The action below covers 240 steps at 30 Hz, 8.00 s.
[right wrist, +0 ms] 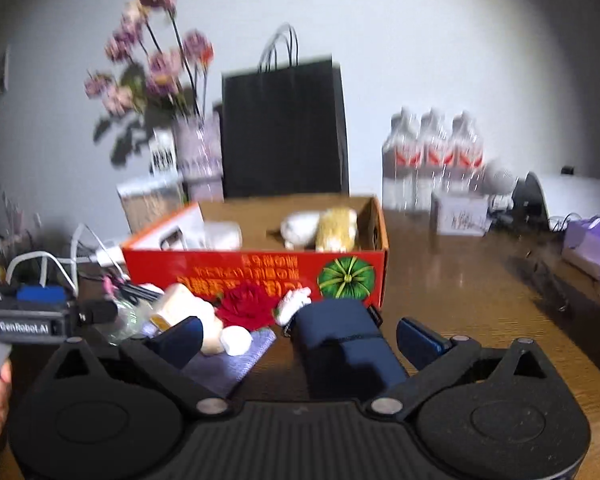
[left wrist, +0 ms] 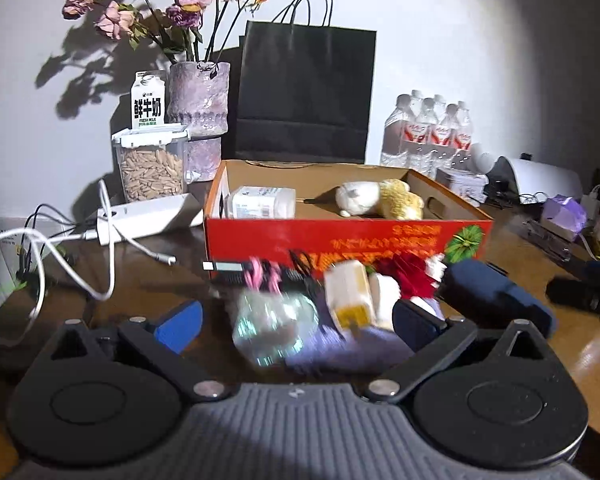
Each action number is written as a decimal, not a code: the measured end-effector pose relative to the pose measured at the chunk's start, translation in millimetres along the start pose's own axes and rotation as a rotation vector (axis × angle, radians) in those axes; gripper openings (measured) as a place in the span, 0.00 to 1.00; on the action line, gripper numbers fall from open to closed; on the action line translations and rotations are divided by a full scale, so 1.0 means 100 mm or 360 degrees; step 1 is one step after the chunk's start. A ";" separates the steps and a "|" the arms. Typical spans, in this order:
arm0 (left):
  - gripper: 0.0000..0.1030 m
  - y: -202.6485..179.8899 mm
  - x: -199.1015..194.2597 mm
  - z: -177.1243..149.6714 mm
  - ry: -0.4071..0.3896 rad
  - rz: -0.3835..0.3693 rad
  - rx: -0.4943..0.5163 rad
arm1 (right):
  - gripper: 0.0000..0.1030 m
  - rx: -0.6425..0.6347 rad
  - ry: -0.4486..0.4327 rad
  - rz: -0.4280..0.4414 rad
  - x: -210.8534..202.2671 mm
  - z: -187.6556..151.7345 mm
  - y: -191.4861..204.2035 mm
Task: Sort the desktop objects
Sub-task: 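Grasp the navy pouch with the right tool while the left tool grasps the black cable, then lift the black cable with the left tool while the right tool holds the navy pouch, then set down the navy pouch and grasp the clear plastic bag with the right tool, then carry the cable and clear bag with both tools over the cardboard box, then open both tools to drop the cable and clear bag into the box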
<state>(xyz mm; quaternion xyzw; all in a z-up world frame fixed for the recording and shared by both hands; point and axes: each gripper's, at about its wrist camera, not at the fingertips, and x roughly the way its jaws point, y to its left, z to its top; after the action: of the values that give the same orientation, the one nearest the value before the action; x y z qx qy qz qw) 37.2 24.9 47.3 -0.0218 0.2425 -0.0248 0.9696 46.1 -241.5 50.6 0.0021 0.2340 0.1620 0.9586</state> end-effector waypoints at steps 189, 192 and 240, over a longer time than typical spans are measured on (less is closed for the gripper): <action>0.23 -0.19 -0.09 0.04 0.0456 -0.0698 -0.0342 | 0.28 -0.0147 0.0221 0.0418 -0.19 -0.51 0.42; 0.23 -0.17 -0.08 0.02 0.0430 -0.0669 -0.0350 | 0.28 -0.0090 0.0258 0.0192 -0.24 -0.51 0.23; 0.87 0.42 2.05 1.52 0.0532 -0.0223 -0.0106 | 0.72 0.0089 0.0664 0.0140 2.58 1.63 0.15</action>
<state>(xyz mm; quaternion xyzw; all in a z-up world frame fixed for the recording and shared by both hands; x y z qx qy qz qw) 291.1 59.2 82.3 -0.0663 0.3988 -0.0874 0.9105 330.9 -134.7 80.9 0.0053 0.4315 0.1940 0.8810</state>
